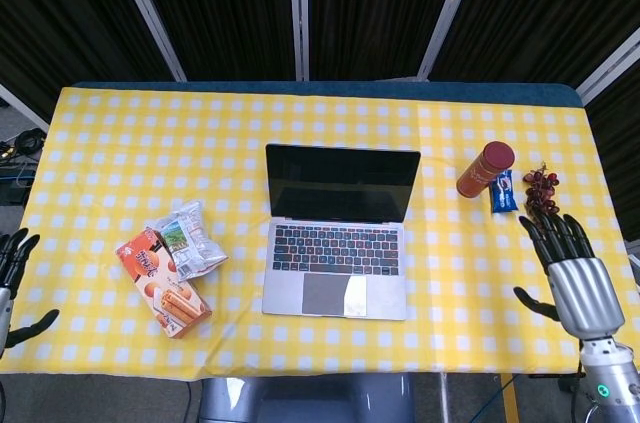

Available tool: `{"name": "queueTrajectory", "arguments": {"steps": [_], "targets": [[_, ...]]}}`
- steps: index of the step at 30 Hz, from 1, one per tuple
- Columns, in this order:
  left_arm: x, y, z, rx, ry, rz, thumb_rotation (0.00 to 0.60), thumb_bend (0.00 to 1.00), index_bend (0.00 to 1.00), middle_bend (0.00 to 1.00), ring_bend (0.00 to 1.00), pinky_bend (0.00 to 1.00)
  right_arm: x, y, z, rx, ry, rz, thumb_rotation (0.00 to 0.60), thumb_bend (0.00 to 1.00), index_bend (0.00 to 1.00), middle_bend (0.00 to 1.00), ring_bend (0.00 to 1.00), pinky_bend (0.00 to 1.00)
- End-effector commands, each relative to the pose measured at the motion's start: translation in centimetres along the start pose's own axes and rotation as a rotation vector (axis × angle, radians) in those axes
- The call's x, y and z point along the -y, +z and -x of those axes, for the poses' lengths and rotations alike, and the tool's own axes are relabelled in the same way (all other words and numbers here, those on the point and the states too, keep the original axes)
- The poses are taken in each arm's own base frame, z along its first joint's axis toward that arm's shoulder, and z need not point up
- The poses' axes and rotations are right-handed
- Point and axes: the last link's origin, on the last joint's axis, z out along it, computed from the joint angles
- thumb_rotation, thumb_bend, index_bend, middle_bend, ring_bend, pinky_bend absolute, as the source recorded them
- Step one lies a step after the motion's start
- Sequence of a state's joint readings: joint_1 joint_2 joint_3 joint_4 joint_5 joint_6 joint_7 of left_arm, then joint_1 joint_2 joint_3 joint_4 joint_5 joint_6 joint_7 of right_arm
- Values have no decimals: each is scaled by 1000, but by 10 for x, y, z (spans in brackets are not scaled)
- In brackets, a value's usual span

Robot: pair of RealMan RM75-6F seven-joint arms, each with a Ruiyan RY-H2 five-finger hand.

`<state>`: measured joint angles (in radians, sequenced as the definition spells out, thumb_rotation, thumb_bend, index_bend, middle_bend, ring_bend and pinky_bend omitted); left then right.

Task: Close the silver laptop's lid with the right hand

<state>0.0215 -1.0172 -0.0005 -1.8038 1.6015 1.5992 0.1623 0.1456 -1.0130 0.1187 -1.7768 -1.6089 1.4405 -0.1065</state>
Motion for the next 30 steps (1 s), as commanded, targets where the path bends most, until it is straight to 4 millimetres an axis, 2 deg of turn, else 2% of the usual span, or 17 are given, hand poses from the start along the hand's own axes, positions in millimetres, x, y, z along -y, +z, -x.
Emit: {"name": "queueTrajectory", "arguments": {"steps": [1,3,4,7,10,14,19,22,25,30], "targets": [[0,4,3,10,5,-6,600,0,0,0,0,0,7,58,-13,23,29,-82,600,377,0,0,0,0],[1,9,8,28,16,-18,600,0,0,0,0,0,23,104,-22,56,91,-141,600,500,0,0,0,0],[1,11,10,33,17,-22,600,0,0,0,0,0,28,119,-25,78,110,-151,600,575,0,0,0,0],[2,16,13,44,22,-33,600,0,0,0,0,0,42,152,-31,129,151,-171,600,739,0,0,0,0],[2,19,14,54,14,-40,600,0,0,0,0,0,59,179,-32,187,207,-181,600,841,0,0,0,0],[6,22,14,56,11,-58,600,0,0,0,0,0,77,203,-28,248,264,-183,600,937,0,0,0,0],[9,24,14,65,5,-74,600,0,0,0,0,0,103,227,-16,311,291,-194,600,994,0,0,0,0],[11,25,15,68,5,-78,600,0,0,0,0,0,111,236,-7,329,291,-184,600,1000,0,0,0,0],[14,25,15,71,7,-89,600,0,0,0,0,0,119,246,10,378,274,-166,600,1000,0,0,0,0],[16,27,15,76,3,-96,600,0,0,0,0,0,127,251,20,398,275,-146,600,1000,12,28,0,0]]}}
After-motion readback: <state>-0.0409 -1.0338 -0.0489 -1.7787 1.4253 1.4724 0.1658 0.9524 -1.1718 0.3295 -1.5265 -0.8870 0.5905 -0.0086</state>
